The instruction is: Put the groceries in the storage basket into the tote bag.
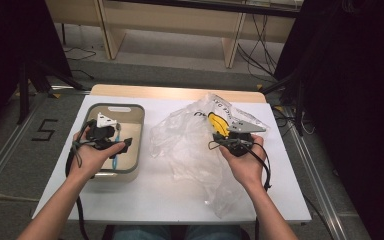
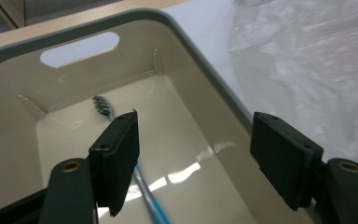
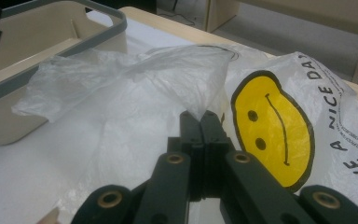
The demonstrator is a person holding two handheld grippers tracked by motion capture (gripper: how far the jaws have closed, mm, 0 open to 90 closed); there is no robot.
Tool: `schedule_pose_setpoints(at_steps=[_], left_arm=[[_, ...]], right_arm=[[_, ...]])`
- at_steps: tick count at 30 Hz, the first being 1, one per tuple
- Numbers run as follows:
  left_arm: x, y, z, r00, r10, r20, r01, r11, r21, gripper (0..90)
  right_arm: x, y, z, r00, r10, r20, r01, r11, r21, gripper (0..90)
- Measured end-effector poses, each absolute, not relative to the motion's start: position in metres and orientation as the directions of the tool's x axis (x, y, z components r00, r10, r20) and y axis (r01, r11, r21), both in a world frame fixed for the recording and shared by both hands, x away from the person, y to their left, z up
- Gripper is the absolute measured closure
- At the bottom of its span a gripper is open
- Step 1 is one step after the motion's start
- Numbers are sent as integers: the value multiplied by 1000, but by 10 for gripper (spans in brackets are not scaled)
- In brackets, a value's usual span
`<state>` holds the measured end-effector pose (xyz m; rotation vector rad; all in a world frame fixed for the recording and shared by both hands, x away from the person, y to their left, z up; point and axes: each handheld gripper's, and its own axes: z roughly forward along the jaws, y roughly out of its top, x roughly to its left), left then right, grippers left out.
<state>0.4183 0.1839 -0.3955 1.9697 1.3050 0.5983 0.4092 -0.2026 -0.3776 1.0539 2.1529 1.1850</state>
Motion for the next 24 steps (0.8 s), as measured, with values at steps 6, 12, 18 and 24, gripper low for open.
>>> schedule_pose_setpoints(at_steps=[6,12,18,24], left_arm=[[446,189,-407,349,937,5,681,-257,685,339],[468,193,-421,312,950,-7,738,-238,632,362],[481,199,-433,270,963,-9,788,-215,576,361],[489,201,-442,248,969,-8,814,-204,545,355]], right_arm=[[408,-202,-377,-600,800,-30,404,335,851,900],[408,-203,-378,-600,799,-34,400,337,852,900],[408,-204,-378,-598,801,-31,407,337,849,900],[407,-204,-379,-597,802,-29,409,336,849,900]])
